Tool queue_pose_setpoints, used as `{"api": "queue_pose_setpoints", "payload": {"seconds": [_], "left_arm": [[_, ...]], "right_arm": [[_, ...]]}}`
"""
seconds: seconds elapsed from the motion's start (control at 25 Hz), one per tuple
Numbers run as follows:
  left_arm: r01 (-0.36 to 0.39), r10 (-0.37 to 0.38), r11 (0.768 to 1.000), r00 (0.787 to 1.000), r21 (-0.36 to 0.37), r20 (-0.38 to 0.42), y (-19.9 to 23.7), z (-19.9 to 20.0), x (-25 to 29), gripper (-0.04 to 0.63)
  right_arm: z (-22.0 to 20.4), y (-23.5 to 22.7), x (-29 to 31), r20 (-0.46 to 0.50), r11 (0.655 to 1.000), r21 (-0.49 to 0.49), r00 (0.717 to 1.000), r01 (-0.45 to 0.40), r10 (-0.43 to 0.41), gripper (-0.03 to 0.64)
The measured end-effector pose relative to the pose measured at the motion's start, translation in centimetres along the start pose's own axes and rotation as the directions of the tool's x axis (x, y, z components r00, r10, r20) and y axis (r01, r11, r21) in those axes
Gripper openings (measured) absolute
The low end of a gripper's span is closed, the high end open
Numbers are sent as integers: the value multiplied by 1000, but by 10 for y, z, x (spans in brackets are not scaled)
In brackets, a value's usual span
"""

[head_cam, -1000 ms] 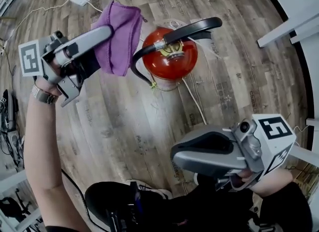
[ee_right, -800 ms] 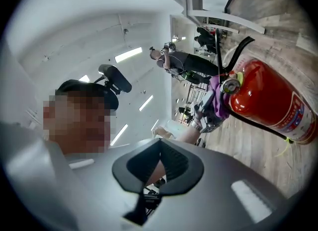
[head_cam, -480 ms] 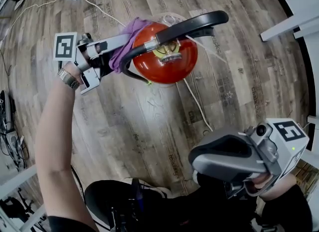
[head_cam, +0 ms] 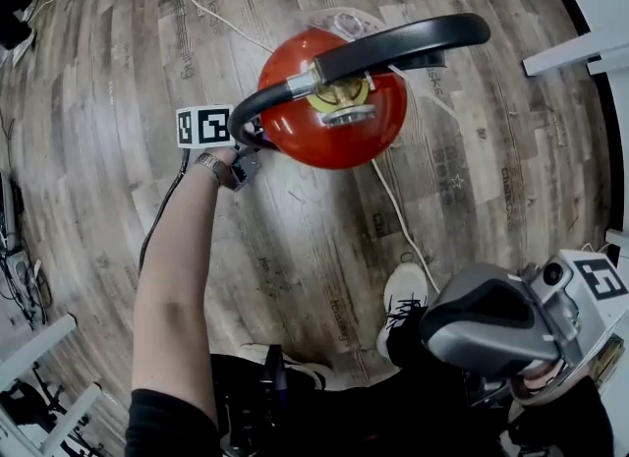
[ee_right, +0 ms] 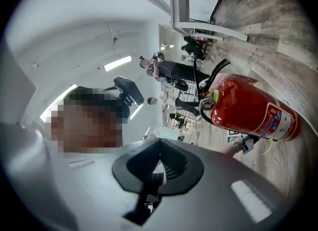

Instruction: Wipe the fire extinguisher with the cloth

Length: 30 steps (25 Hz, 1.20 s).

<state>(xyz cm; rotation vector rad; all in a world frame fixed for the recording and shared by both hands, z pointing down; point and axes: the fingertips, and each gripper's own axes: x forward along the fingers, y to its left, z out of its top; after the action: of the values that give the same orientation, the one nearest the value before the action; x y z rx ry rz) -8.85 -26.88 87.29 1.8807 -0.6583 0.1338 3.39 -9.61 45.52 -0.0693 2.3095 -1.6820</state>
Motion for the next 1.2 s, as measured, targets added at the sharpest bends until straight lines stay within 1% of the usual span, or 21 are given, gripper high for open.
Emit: {"api": "queue_pose_setpoints", "payload": {"seconds": [0.04, 0.08, 0.16, 0.28, 0.36, 0.44, 0.52, 0.56, 0.64, 0.68, 0.76, 0.88, 0.96, 1.12, 1.16, 1.2], "left_arm": [[-67, 67, 998, 998, 12, -17, 16, -12, 3, 80], [-117, 117, 993, 993, 12, -29, 28, -22, 5, 80], [-171, 170, 985, 985, -24, -29, 44, -36, 5, 81], [-190, 190, 979, 982, -69, -7, 51, -42, 5, 80], [-163, 165, 983, 986, -88, 10, 46, -39, 3, 80], [-90, 95, 990, 995, -107, 43, 30, -29, -1, 81], [37, -24, 991, 995, -131, 97, 1, -10, -7, 81], [114, -95, 983, 987, -146, 128, -19, 1, -11, 81], [260, -227, 950, 955, -172, 191, -62, 22, -23, 80], [313, -275, 934, 937, -172, 216, -82, 33, -31, 80], [388, -348, 911, 905, -141, 246, -115, 52, -49, 80], [464, -436, 884, 862, -57, 260, -165, 80, -80, 80], [491, -476, 871, 841, 8, 256, -197, 96, -98, 80], [505, -523, 852, 817, 136, 244, -252, 122, -129, 80], [503, -531, 847, 813, 171, 240, -265, 127, -135, 80], [492, -533, 844, 814, 215, 230, -279, 130, -141, 80]], "right_arm": [[0, 0, -2, 1, 1000, -3, 1000, 5, -5, -2], [0, 0, -5, 2, 1000, -6, 1000, 10, -10, -2], [0, -1, -9, 3, 1000, -14, 1000, 20, -20, -2], [-1, 0, -14, 5, 999, -26, 1000, 31, -30, -2], [-1, 2, -14, 8, 999, -31, 1000, 28, -28, -2], [-1, 6, -8, 14, 999, -32, 1000, 14, -14, -2], [-2, 11, -2, 15, 999, -33, 1000, 3, -3, -2], [-3, 12, 0, 14, 999, -35, 1000, 0, 0, -2], [-5, 15, 4, 13, 999, -40, 1000, -5, 6, -2], [-7, 16, 6, 13, 999, -42, 1000, -10, 11, -2], [-11, 19, 10, 11, 999, -40, 1000, -25, 26, -2], [-18, 24, 16, 4, 998, -41, 999, -48, 48, -2], [-20, 26, 17, 5, 998, -44, 998, -55, 55, -2], [-23, 28, 19, 7, 997, -48, 998, -68, 68, -2], [-24, 28, 19, 7, 996, -49, 997, -71, 72, -2], [-25, 29, 20, 6, 996, -49, 997, -76, 77, -2]]}}
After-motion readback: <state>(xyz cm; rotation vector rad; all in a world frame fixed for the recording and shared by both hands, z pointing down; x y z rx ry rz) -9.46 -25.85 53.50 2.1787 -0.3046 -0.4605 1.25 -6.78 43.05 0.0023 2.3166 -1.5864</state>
